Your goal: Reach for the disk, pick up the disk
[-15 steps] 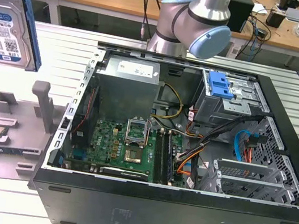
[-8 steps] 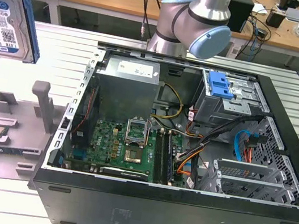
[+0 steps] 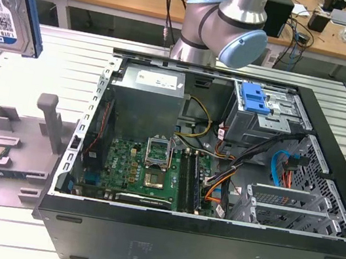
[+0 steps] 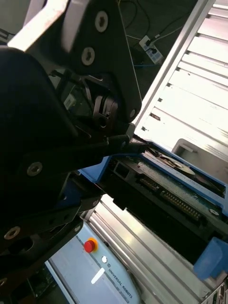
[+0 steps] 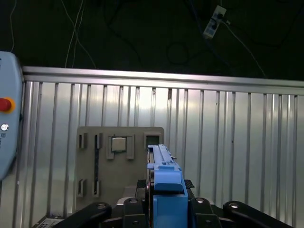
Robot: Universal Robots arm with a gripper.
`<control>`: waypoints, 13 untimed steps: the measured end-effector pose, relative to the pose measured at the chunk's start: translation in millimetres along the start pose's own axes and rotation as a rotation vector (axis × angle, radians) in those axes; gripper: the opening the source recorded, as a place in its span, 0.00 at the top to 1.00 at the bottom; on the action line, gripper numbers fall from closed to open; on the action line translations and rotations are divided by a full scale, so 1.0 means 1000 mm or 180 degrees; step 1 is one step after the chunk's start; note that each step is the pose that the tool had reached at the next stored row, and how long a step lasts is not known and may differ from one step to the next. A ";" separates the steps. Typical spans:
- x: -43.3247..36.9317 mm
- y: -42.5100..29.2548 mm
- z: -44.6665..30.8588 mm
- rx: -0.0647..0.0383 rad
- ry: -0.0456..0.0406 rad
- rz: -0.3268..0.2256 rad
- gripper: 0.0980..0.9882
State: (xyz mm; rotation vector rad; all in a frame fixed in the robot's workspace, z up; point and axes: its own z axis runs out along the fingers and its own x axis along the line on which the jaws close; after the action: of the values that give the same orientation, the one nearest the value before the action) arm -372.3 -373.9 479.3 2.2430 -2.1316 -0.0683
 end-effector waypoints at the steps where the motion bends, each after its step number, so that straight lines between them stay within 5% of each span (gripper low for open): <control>1: 0.0000 0.0002 -0.0024 -0.0001 0.0000 0.0000 0.70; 7: 0.0000 -0.0010 -0.0028 -0.0002 0.0001 0.0000 0.70; 13: 0.0009 -0.0185 -0.0037 -0.0001 0.0000 0.0000 0.70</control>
State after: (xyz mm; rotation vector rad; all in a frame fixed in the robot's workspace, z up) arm -353.6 -373.8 481.9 2.2428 -2.1314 -0.0687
